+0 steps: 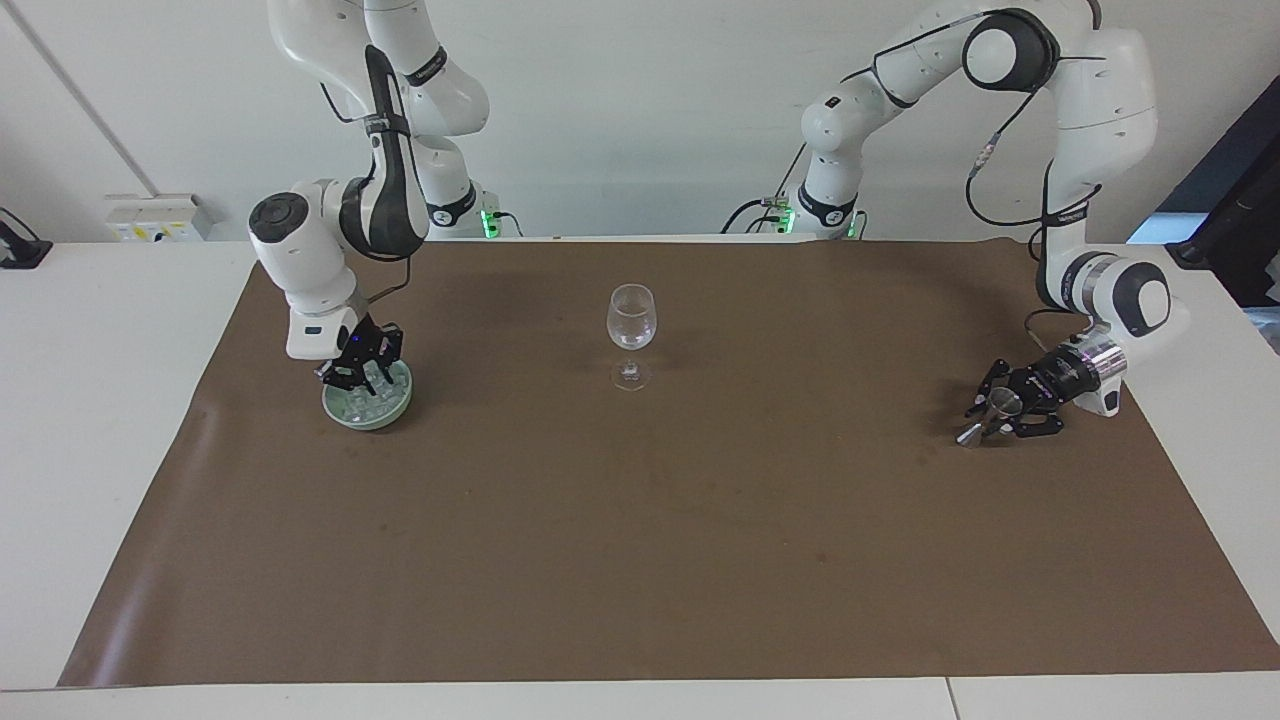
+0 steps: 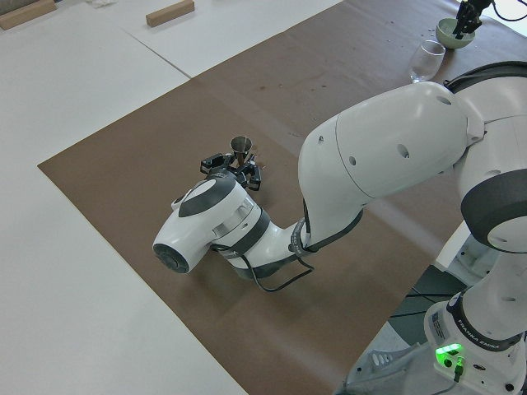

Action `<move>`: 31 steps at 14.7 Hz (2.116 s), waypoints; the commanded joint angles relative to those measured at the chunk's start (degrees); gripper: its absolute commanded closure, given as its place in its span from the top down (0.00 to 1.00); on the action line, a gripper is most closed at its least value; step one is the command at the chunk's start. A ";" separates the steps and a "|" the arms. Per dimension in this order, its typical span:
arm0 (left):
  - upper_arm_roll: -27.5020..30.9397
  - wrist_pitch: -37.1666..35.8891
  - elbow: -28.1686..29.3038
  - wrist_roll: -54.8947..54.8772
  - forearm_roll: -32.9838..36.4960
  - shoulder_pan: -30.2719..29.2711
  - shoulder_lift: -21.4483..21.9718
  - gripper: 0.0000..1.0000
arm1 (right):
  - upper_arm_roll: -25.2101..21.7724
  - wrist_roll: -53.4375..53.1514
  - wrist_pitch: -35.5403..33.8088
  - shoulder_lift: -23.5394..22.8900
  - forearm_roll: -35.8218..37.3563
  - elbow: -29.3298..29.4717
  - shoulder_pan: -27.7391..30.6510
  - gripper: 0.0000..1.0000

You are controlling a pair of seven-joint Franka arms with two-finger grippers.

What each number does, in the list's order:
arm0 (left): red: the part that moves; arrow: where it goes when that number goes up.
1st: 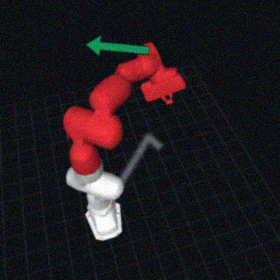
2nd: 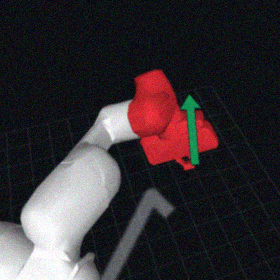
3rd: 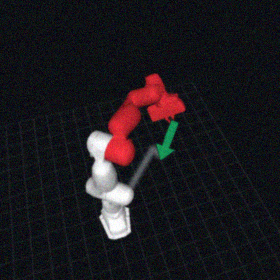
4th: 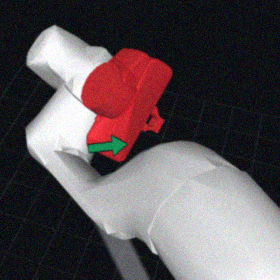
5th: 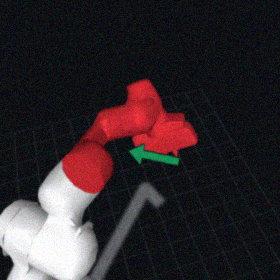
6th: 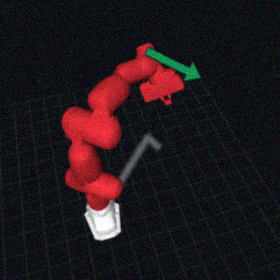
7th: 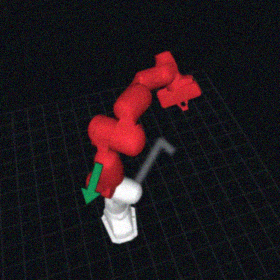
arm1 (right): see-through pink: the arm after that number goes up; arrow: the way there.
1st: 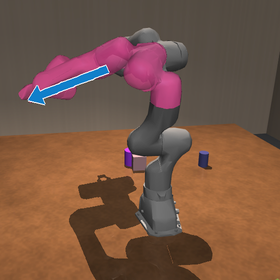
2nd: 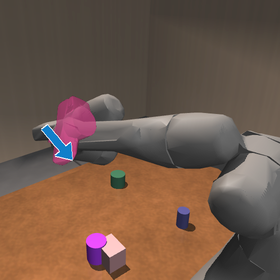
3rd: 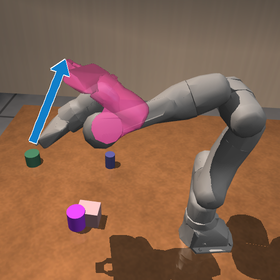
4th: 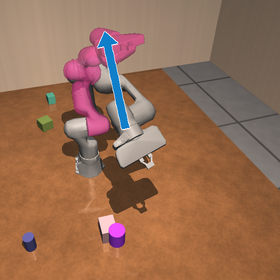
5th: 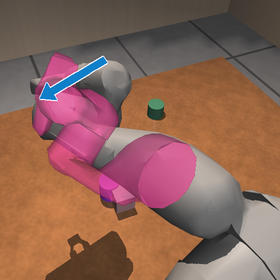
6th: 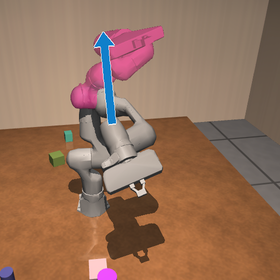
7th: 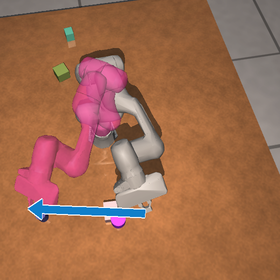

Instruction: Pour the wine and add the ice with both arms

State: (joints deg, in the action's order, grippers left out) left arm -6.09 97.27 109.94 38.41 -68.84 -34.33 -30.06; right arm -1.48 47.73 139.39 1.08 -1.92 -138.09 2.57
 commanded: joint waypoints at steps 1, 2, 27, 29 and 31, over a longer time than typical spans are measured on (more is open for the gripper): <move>-0.24 -3.22 0.63 -6.13 4.31 -2.57 1.32 1.00 | 0.25 0.88 1.14 1.38 -0.89 -1.48 0.16 0.31; -0.24 -3.31 0.02 -7.55 6.16 -2.84 1.67 1.00 | 0.25 0.88 1.14 1.38 -0.89 -1.48 0.16 0.31; -1.73 -7.44 -11.43 -30.91 60.93 22.29 30.75 1.00 | 0.34 0.79 -6.56 1.46 -0.89 4.21 -0.10 0.10; -1.73 -7.62 -11.06 -32.96 61.72 25.18 32.69 1.00 | 0.42 0.61 -13.59 2.08 -0.89 8.52 -0.10 0.10; -1.73 -7.88 -11.93 -33.40 65.31 29.47 33.22 1.00 | 1.56 -4.10 -19.48 3.57 -0.89 11.86 -0.19 0.10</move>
State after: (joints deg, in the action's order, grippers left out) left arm -8.58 89.29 96.50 6.71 -7.09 -9.22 1.13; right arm -1.19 47.05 125.37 2.93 -1.95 -129.37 2.35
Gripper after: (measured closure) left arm 0.000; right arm 0.758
